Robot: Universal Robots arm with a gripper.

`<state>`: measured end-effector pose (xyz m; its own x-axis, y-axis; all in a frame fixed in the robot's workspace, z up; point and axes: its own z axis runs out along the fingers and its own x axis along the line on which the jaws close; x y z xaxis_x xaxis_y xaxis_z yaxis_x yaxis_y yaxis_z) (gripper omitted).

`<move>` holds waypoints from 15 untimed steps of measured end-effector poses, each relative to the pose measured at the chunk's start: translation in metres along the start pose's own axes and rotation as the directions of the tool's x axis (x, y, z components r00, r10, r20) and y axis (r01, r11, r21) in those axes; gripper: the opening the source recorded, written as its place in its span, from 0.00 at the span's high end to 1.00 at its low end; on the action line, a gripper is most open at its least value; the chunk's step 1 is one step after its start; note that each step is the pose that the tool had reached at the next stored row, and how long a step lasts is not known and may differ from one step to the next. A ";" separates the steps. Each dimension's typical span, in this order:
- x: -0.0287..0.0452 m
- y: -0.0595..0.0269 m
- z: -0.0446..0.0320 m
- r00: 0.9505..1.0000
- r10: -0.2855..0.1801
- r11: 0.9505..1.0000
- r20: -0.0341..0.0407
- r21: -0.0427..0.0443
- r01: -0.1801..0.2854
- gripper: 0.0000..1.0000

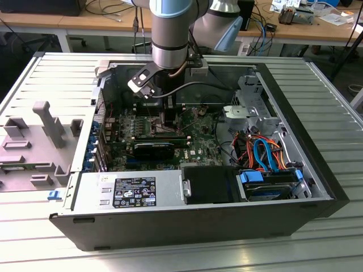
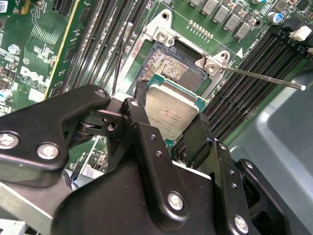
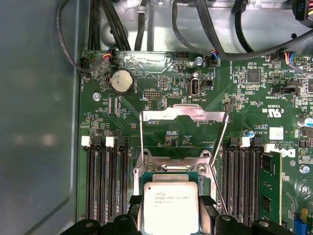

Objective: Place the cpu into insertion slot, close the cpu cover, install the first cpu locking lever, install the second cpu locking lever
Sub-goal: 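Place the cpu into insertion slot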

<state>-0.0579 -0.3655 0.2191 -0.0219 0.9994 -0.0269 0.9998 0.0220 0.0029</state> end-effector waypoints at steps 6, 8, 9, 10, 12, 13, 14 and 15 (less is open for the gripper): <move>-0.0043 -0.0035 0.0023 1.000 0.000 1.000 0.003 0.000 0.000 0.46; -0.0054 -0.0036 0.0036 1.000 0.000 1.000 0.007 0.000 0.000 0.46; -0.0057 -0.0036 0.0045 1.000 0.000 1.000 0.009 0.000 0.000 0.46; -0.0058 -0.0037 0.0052 1.000 0.000 1.000 0.010 0.000 0.000 0.46; -0.0059 -0.0044 0.0064 1.000 0.000 1.000 0.011 0.000 0.000 0.46; -0.0058 -0.0048 0.0069 1.000 0.000 1.000 0.011 0.000 0.000 0.46; -0.0058 -0.0055 0.0072 1.000 0.000 1.000 0.011 0.000 0.000 0.46; -0.0057 -0.0063 0.0076 1.000 0.000 1.000 0.011 0.000 0.000 0.46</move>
<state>-0.0640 -0.3716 0.2116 -0.0222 0.9990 -0.0376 0.9997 0.0223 0.0026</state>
